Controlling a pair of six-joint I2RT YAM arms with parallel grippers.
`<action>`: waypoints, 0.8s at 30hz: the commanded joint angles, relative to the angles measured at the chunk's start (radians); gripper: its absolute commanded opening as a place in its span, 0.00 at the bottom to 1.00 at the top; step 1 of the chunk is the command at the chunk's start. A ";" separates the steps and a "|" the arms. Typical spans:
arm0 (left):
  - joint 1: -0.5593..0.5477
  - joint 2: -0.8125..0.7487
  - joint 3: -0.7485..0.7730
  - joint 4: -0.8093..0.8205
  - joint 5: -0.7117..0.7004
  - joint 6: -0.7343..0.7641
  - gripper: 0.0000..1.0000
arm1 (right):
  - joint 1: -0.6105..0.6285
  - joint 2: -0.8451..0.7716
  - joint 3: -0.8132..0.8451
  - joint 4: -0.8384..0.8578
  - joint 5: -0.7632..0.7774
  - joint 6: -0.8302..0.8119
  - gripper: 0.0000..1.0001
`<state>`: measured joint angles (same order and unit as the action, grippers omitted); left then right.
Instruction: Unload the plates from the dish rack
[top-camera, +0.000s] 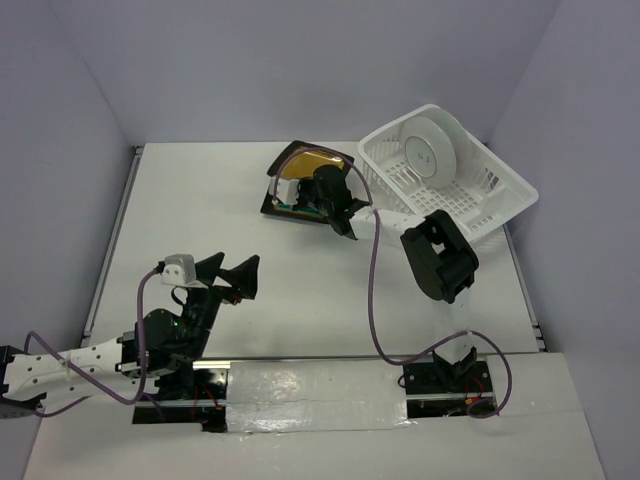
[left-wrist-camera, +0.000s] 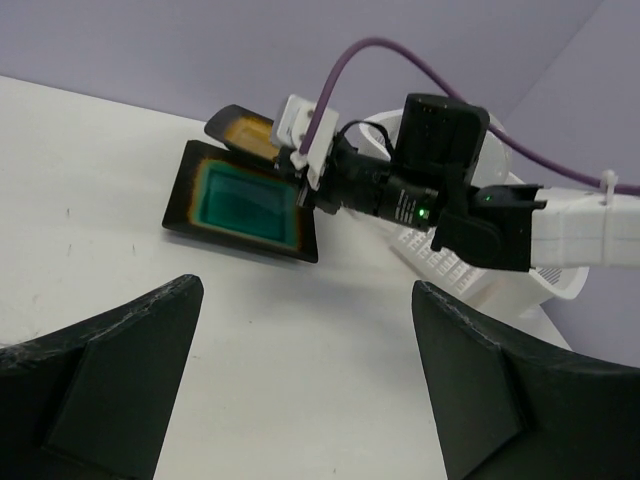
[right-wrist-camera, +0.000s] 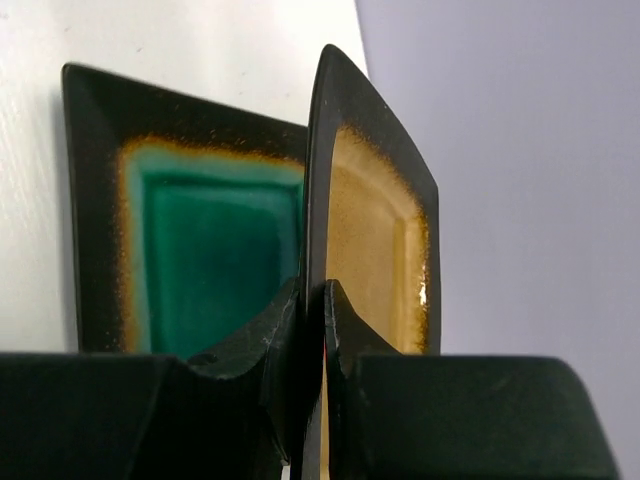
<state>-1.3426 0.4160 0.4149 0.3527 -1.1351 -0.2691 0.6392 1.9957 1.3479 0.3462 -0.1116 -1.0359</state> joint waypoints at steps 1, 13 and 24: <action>-0.003 -0.036 -0.016 0.065 -0.025 -0.013 0.98 | 0.013 -0.009 -0.010 0.330 0.006 -0.133 0.00; -0.003 0.003 -0.007 0.069 -0.020 -0.004 0.99 | 0.047 0.089 -0.113 0.560 0.003 -0.265 0.00; -0.001 0.038 0.010 0.065 -0.026 0.004 1.00 | 0.051 0.115 -0.193 0.715 -0.060 -0.230 0.00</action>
<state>-1.3426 0.4389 0.3889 0.3782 -1.1488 -0.2653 0.6823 2.1448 1.1408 0.7933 -0.1505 -1.2240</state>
